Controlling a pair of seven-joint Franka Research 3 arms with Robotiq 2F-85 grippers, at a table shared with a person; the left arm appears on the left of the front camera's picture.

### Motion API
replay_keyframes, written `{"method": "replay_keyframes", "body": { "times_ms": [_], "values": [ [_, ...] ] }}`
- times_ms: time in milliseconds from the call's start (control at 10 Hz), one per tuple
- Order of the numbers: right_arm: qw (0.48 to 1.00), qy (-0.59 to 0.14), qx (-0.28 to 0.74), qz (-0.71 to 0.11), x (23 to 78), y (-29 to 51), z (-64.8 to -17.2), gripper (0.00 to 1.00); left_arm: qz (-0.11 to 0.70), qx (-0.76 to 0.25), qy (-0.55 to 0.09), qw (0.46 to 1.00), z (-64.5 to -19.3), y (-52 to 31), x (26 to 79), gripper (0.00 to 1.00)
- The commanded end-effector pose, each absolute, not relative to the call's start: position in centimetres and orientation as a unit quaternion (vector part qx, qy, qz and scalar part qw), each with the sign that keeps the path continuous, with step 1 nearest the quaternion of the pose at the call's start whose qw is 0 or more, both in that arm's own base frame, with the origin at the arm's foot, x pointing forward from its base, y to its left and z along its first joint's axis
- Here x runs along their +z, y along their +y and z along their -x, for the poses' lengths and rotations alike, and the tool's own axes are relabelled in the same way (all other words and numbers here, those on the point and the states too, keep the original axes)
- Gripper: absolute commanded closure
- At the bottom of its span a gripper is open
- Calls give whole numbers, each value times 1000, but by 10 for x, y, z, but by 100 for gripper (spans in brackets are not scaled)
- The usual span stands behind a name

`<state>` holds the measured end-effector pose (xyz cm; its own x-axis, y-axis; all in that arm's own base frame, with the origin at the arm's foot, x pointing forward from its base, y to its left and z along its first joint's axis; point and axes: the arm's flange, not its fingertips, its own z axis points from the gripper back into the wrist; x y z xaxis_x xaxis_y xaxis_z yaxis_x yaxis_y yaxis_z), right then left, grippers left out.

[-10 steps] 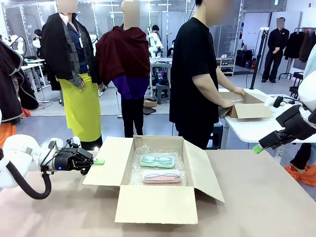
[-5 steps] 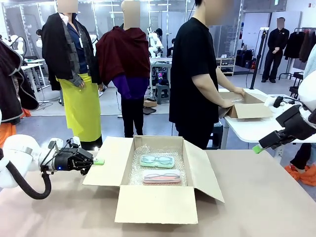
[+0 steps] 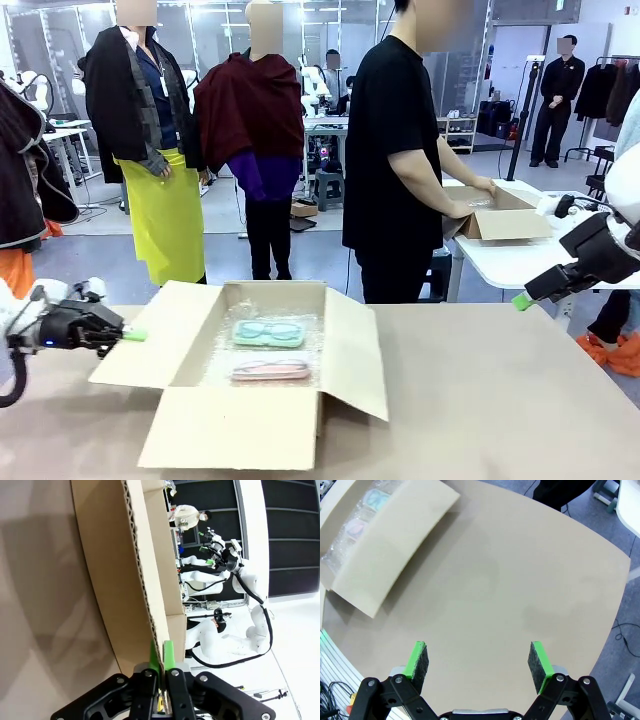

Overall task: Pack the glasses set securely to prepare it for shipping.
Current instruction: Position the Package Box on the left side of the table.

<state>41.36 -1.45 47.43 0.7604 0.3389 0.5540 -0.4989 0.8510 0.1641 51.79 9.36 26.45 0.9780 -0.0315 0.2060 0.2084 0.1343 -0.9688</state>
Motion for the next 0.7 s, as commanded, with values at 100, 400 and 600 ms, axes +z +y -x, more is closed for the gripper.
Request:
{"method": "replay_keyframes", "body": {
  "times_ms": [100, 400, 600],
  "values": [
    [926, -263, 227, -150, 475, -13, -413, 0, 656, -75, -80, 747, -516, 167, 273, 96],
    [926, -263, 227, -150, 475, -13, -413, 0, 633, -62, -75, 768, -511, 241, 276, 96],
    [926, -263, 227, -150, 475, -13, -413, 0, 629, -51, -84, 771, -510, 292, 283, 96]
  ]
}}
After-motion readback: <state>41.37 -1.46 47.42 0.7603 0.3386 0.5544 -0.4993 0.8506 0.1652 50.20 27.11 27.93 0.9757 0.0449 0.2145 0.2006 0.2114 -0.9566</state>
